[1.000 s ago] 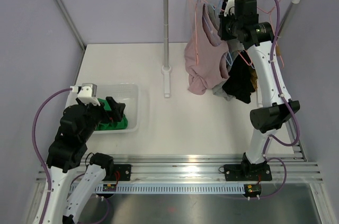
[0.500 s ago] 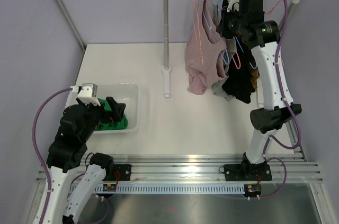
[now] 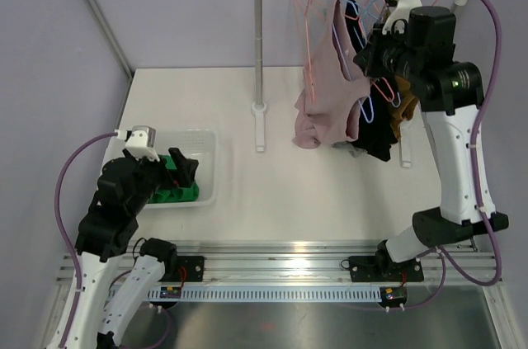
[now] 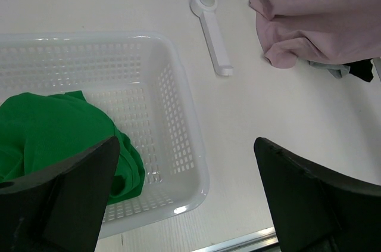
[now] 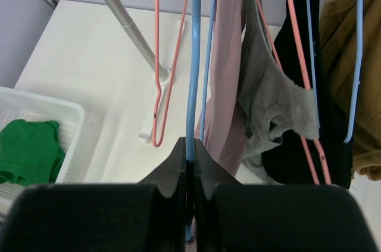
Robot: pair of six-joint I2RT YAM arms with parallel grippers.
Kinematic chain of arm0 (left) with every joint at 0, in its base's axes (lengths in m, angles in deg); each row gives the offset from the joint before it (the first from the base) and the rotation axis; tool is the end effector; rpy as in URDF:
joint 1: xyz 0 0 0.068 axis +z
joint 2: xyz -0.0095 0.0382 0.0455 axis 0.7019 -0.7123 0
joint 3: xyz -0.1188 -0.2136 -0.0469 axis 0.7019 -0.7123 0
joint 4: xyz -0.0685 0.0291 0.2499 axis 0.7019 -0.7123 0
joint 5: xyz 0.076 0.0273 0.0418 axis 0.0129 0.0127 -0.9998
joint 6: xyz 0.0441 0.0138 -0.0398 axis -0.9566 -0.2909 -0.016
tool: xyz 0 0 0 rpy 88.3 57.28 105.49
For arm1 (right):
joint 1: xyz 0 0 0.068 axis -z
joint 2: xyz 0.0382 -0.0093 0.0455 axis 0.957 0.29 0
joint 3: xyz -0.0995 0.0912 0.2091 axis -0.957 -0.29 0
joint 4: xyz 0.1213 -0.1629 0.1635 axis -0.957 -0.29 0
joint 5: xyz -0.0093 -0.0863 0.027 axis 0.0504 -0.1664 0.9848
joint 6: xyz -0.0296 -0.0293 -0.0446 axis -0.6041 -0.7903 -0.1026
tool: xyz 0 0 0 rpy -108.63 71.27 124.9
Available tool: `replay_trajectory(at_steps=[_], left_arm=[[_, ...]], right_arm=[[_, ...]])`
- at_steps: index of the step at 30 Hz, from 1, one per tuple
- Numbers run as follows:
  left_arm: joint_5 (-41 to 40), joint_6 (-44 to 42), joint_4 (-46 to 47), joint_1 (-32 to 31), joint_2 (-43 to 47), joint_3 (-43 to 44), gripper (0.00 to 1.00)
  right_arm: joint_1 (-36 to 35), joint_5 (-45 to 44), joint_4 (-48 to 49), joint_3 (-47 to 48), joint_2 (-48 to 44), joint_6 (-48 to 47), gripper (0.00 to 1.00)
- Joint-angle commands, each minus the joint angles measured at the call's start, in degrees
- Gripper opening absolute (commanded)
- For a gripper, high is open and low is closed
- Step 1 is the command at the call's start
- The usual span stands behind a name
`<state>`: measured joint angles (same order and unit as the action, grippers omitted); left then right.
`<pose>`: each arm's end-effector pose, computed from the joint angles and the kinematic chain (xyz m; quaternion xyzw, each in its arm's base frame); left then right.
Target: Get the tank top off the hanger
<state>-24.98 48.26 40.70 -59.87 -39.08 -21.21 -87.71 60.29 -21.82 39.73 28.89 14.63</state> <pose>0.1198 -0.0349 0.3353 0.0084 0.8117 -0.1758 0.5569 0.2771 0.0773 0.5064 -0.1009 0.8172 0.1415 0.5496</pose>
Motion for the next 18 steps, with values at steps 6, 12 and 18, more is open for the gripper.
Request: replay_trajectory(at_steps=[6,12,18], left_arm=[[3.47,0.75,2.8,-2.02,-7.12,11.25,0.99],[-7.28,2.25,5.69,-15.27,-15.1,18.28,0.99],[-19.7,2.6,13.51,-37.42,-22.32,21.54,0.99]], right_arm=[[0.15,7.42,-1.96,-20.63,-20.83,4.04,0.0],[0.24,9.71,-10.05,-28.02,-33.14,3.86,0.0],[0.15,13.05,-17.96,-29.09,-40.7,2.63,0.0]])
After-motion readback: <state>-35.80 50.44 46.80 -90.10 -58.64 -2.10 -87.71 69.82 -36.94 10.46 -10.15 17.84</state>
